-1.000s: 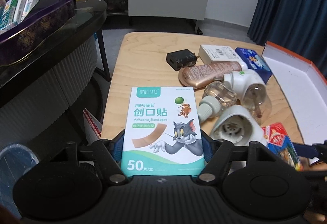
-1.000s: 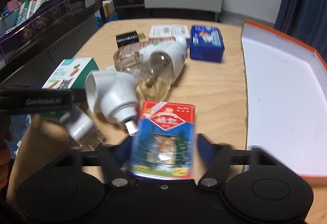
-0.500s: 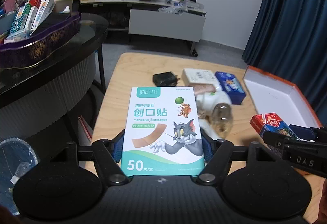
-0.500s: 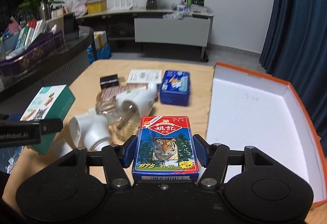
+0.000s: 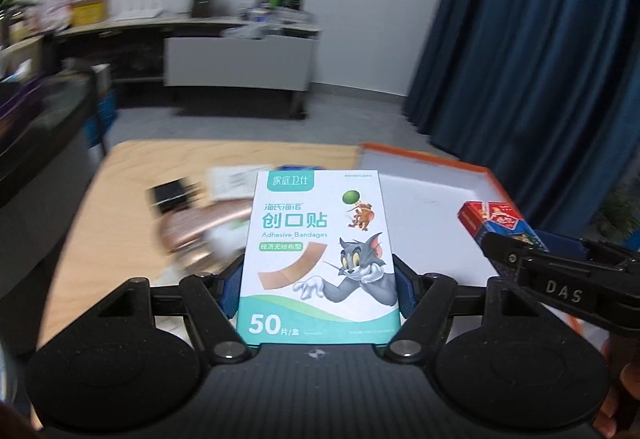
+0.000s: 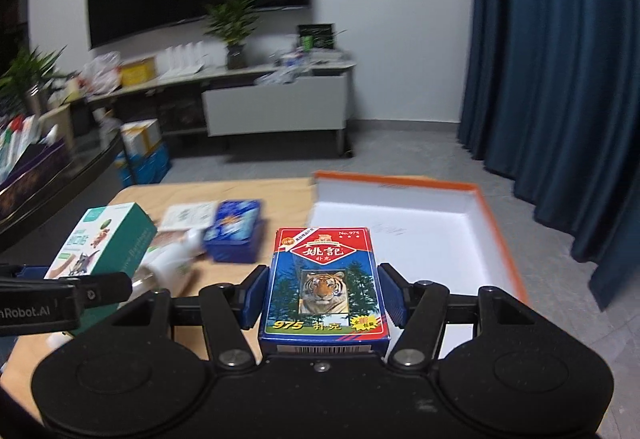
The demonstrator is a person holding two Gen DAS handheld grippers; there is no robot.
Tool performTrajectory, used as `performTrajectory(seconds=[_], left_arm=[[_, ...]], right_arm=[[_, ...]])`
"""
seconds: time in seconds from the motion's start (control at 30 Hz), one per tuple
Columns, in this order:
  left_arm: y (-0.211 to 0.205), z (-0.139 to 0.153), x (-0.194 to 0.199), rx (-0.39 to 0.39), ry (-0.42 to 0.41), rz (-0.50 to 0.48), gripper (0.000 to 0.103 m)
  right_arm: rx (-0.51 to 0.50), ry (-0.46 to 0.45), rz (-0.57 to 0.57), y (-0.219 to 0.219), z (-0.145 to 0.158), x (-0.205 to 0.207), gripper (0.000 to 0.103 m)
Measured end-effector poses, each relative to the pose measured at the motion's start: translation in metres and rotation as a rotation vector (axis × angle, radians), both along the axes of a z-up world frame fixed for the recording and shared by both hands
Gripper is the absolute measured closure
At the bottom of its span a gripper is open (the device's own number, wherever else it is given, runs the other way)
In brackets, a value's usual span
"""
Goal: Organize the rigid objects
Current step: 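Carry both boxes into the orange-rimmed white tray and open both tools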
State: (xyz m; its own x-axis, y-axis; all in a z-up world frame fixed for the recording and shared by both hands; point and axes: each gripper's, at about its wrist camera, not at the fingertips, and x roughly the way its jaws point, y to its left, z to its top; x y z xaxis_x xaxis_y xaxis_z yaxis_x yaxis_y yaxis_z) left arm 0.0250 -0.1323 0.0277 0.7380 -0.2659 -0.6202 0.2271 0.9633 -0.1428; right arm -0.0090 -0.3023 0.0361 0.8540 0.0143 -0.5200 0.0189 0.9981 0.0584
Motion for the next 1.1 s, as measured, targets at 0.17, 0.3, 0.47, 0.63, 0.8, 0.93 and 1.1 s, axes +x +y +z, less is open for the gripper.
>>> performTrajectory(seconds=[0.17,0.3,0.47,0.63,0.8,0.93,1.1], left_arm=[[-0.047,0.005,0.032,0.007,-0.006,-0.086,0.032],[-0.073,0.013,0.059,0.010,0.002,-0.126,0.032],[-0.085,0.029,0.091,0.024,0.002,-0.137,0.032],[-0.092,0.034,0.101,0.036,-0.024,-0.124,0.032],[-0.096,0.021,0.105,0.059,-0.008,-0.120,0.032],[-0.096,0.011,0.113,0.054,0.017,-0.110,0.032],[-0.099,0.008,0.116,0.053,0.044,-0.109,0.032]], right_arm=[[0.026,-0.013,-0.055,-0.044,0.007,0.011,0.032],[0.034,-0.037,-0.085,-0.069,0.017,0.025,0.032],[0.040,-0.074,-0.106,-0.092,0.036,0.044,0.032],[0.042,-0.100,-0.101,-0.102,0.040,0.063,0.032],[0.059,-0.063,-0.087,-0.105,0.025,0.080,0.032],[0.063,-0.037,-0.086,-0.105,0.016,0.089,0.032],[0.044,-0.013,-0.084,-0.103,0.007,0.099,0.032]])
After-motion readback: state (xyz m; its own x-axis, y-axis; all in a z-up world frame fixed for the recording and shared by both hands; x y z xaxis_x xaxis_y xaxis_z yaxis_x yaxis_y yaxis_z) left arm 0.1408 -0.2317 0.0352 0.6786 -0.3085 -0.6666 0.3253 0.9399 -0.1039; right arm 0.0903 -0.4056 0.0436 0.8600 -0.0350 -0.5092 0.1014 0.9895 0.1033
